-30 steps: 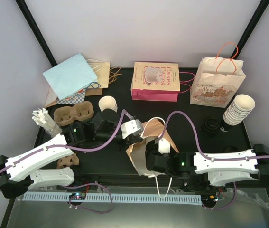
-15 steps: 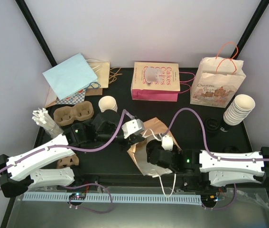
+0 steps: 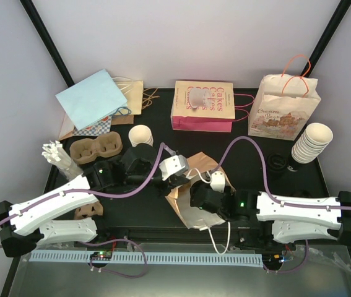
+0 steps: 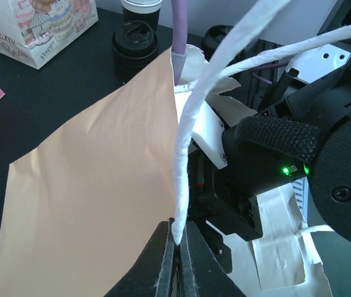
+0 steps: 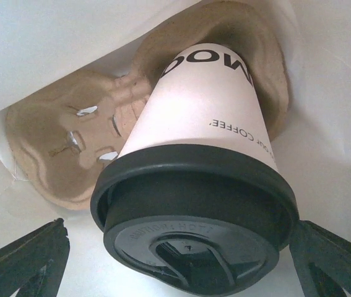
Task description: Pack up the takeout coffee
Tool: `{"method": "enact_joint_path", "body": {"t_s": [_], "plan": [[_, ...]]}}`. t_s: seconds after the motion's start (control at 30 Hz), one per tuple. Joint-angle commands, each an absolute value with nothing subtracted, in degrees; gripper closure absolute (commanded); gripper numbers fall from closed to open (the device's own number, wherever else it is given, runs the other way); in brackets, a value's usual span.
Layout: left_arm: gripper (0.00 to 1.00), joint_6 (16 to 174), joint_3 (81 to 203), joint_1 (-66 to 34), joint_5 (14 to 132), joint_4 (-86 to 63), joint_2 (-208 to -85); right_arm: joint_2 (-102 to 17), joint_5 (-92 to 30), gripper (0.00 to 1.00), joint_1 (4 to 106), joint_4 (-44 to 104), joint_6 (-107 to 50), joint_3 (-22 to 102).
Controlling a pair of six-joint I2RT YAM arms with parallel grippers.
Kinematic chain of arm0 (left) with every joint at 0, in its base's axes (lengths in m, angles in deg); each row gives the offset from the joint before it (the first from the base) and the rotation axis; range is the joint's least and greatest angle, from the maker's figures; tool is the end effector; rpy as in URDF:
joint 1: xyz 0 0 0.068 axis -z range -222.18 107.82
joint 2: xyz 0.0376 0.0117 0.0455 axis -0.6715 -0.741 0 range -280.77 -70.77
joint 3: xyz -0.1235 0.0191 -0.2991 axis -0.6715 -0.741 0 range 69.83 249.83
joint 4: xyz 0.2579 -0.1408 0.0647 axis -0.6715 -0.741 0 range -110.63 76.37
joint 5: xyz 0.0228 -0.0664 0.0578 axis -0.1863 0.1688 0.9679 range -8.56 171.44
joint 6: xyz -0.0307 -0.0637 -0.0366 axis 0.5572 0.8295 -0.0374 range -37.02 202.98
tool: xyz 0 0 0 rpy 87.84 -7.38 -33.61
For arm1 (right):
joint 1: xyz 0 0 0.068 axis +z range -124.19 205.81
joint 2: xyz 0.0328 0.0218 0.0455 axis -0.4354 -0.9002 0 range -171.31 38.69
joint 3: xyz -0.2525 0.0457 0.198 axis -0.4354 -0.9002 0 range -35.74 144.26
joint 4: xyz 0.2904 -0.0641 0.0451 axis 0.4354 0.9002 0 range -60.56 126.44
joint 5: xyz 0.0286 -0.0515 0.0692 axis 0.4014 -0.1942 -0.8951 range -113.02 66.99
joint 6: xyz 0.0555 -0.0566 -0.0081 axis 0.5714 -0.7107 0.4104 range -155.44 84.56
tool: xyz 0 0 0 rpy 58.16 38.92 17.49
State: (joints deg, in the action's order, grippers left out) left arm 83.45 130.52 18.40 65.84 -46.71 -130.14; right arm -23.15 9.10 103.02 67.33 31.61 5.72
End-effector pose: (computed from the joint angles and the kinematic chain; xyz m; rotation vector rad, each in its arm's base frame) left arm 0.1131 -0.2381 0.3789 1.2680 1.8505 -0.8966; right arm 0.0864 0.2158 0.2367 -0.0172 2.4212 0.4394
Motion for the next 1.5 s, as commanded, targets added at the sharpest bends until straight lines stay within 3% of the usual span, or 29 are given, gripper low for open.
{"method": "enact_joint_path", "body": {"t_s": [0.0, 0.4, 0.7, 1.47], "plan": [[0.99, 84.47, 130.65, 19.69, 62.37, -47.64, -128.54, -24.93, 10.76, 0.00, 101.10, 72.03, 36.87, 6.98], [0.98, 84.21, 130.70, 19.70, 63.32, -47.66, -128.35, -30.22, 11.55, 0.01, 101.17, 79.29, 36.18, 11.31], [0.98, 83.95, 130.98, 19.78, 64.01, -47.82, -128.65, -25.41, 11.17, 0.24, 101.19, 76.11, 34.80, 8.55], [0.98, 84.39, 132.67, 19.77, 66.40, -49.32, -132.23, -21.91, 8.51, 0.21, 101.19, 78.03, 29.99, 12.08]]}}
